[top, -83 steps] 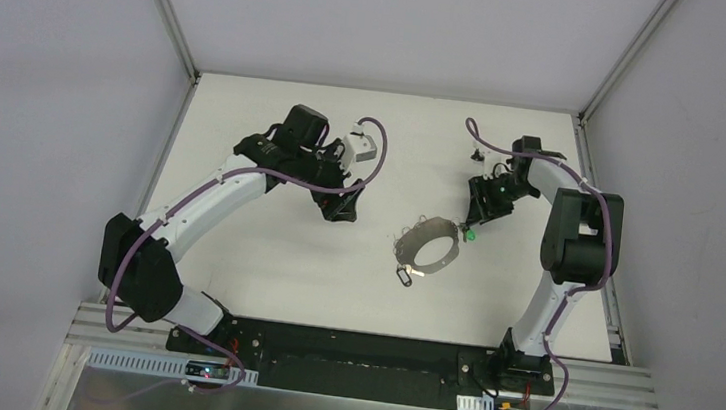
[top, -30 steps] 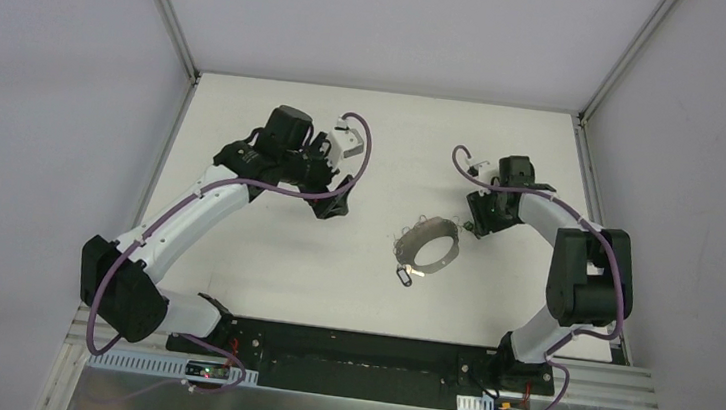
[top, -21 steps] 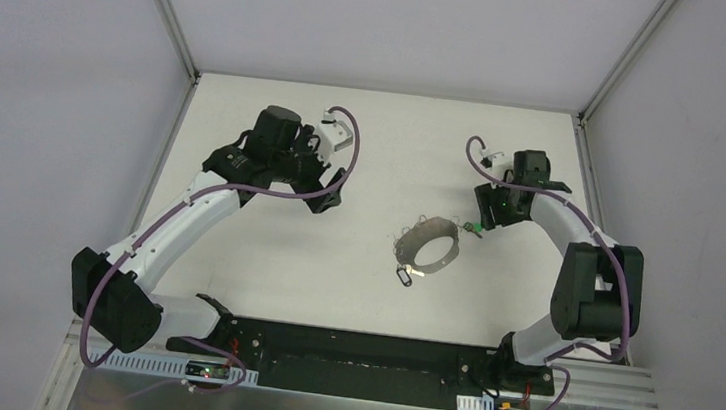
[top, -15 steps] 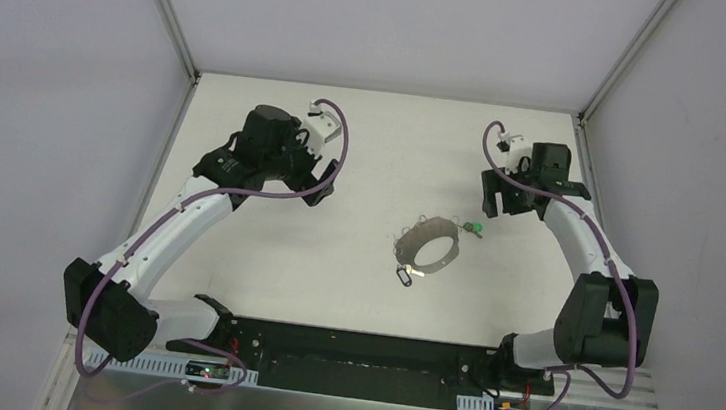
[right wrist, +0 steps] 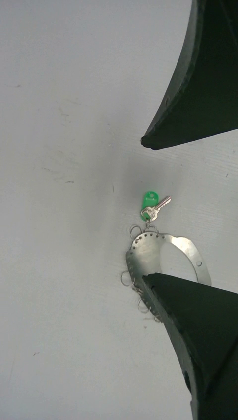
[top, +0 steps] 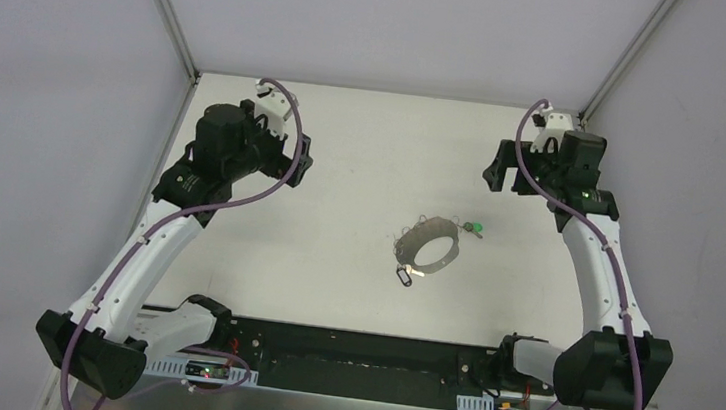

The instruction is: Put the keys on the keyring

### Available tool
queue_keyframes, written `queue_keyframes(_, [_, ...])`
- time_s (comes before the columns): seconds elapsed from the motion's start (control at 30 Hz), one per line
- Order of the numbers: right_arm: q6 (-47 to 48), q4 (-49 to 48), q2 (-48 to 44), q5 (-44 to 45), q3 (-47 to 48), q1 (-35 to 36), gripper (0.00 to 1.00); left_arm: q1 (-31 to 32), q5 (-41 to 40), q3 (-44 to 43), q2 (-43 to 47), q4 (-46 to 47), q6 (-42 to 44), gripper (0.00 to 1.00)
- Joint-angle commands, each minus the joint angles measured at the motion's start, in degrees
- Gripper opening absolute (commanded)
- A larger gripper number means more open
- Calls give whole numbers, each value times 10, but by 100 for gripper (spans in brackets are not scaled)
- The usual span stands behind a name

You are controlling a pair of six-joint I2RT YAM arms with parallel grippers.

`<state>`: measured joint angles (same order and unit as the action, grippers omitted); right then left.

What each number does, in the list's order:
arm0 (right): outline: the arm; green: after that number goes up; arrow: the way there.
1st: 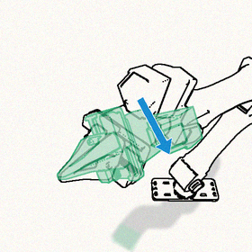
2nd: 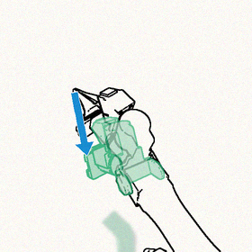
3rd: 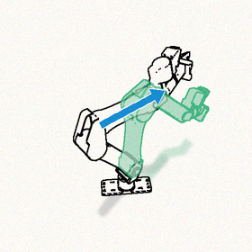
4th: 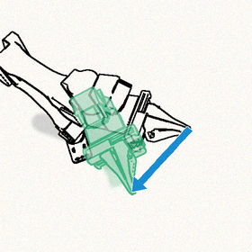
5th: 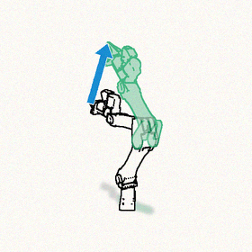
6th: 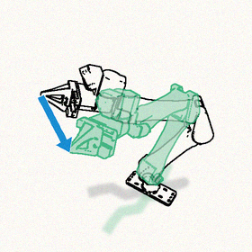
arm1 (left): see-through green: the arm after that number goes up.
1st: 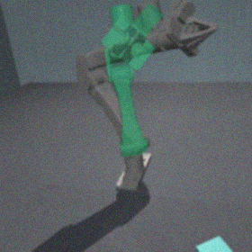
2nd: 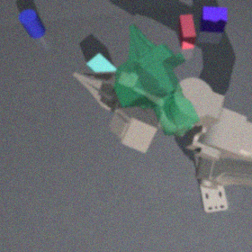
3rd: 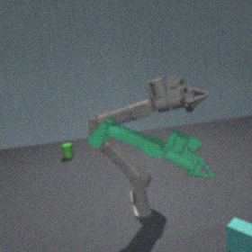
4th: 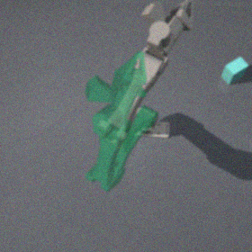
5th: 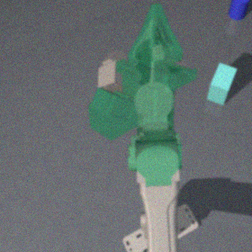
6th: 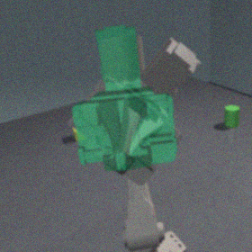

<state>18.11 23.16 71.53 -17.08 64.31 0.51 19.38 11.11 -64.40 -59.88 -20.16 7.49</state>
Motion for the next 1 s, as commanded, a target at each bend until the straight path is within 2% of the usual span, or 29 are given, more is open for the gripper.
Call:
queue_keyframes(0.0, [-82,-60,-64,-32,-3,-3,100,-6,-62,24,30,49,-64,99])
queue_keyframes(0.17, [-104,-116,-138,-41,-61,-3,100,-7,-29,48,39,70,-73,99])
queue_keyframes(0.33, [-109,-112,-158,-71,-70,-3,100,-7,-2,77,52,126,-108,99])
queue_keyframes(0.5, [-129,-148,-178,-103,-102,-3,100,-6,46,49,43,82,-103,99])
queue_keyframes(0.73, [-134,-153,-171,-104,-110,-17,100,-6,15,47,39,75,-108,99])
queue_keyframes(0.97, [-117,-149,-176,-116,-123,-17,100,-7,28,51,35,84,-122,99])
